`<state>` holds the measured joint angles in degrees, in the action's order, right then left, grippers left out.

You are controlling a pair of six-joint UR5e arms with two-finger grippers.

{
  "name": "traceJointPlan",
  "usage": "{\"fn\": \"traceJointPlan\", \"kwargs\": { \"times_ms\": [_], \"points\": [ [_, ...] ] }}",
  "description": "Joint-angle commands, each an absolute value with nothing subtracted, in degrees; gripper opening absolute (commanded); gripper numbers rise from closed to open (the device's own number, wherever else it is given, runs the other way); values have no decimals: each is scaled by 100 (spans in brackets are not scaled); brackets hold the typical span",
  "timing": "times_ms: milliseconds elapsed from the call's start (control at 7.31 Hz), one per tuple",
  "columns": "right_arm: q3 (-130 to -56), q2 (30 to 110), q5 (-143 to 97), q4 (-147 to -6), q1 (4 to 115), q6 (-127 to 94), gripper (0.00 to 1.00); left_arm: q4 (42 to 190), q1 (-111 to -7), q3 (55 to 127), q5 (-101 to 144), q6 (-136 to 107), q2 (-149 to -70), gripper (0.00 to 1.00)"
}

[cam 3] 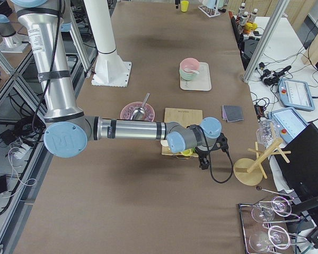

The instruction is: Stack pink bowl on green and place spoon

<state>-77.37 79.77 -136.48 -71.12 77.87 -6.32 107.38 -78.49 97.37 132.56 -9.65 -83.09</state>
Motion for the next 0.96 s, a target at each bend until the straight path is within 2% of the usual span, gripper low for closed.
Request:
{"fn": "traceJointPlan", "kwargs": {
  "times_ms": [0,821],
  "points": [
    [-7726,7963,-13649,-7119,7752,-642,100,10740,-7849,9747,13254,-949,-8341,98],
    [-7743,7972,-13649,-7110,7752,-659,100,10740,-7840,9730,13307,-958,-8367,98]
  ]
}}
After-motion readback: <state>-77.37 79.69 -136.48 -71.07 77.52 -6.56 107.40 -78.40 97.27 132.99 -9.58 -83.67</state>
